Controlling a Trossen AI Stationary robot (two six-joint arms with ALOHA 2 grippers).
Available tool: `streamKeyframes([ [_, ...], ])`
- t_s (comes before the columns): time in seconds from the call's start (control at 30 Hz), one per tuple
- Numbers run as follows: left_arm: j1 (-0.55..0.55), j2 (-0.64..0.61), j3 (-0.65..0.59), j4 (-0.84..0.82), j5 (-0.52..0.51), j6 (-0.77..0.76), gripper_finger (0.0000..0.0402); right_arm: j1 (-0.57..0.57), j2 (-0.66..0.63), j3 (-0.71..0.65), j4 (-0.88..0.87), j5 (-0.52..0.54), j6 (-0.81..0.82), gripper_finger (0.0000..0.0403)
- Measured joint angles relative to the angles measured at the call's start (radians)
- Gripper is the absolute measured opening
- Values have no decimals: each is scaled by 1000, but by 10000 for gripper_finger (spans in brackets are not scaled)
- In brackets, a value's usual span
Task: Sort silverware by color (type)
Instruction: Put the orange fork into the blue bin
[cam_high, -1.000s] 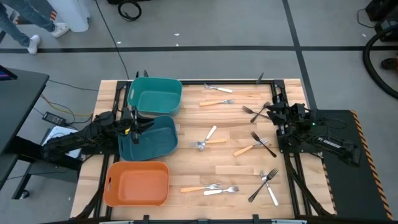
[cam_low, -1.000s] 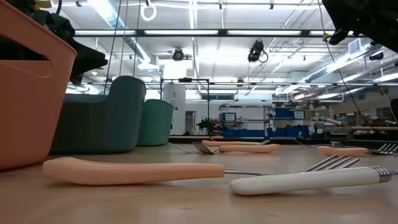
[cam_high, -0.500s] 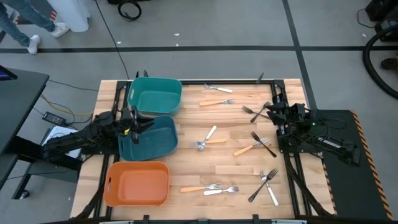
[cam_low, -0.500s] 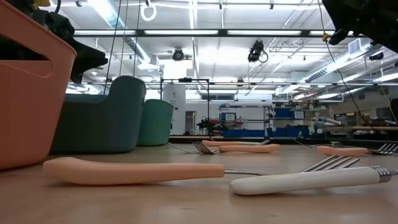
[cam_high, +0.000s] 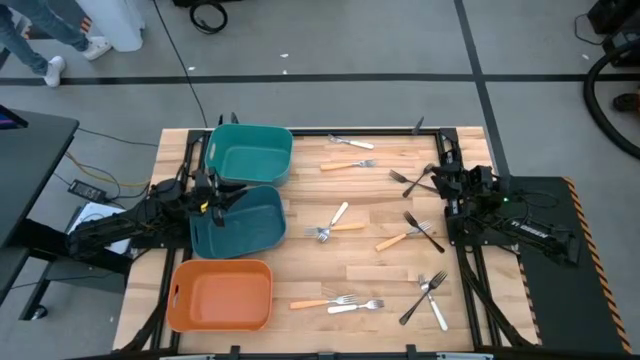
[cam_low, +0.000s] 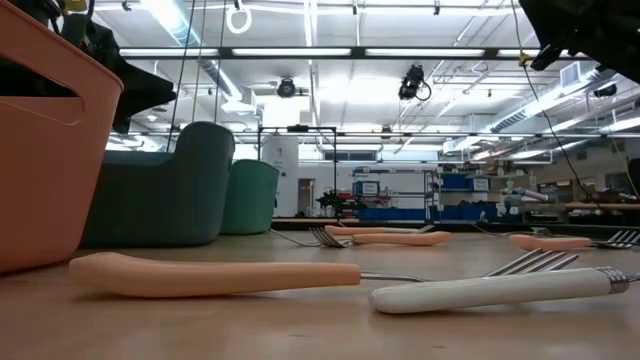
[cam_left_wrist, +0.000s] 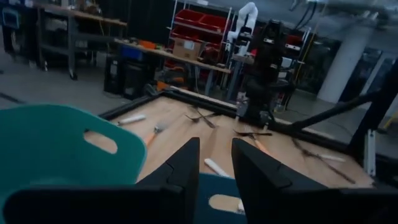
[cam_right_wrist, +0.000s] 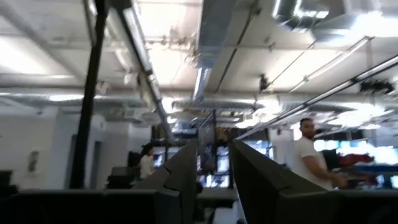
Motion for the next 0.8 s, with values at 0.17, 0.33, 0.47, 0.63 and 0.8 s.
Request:
streamKeyframes([
  [0.17,0,0,0,-1,-5,-206,102,0,0,0,84,150,182,109],
  [0.33,0,0,0,0,-6,-224,102,0,0,0,150,326,276,109],
  [0.47,0,0,0,4,-6,-221,102,0,0,0,178,372,280,109],
  [0.63,-2,0,0,4,-5,-222,102,0,0,0,181,372,329,109],
  [0.8,0,0,0,12,-6,-110,102,0,0,0,181,372,285,109],
])
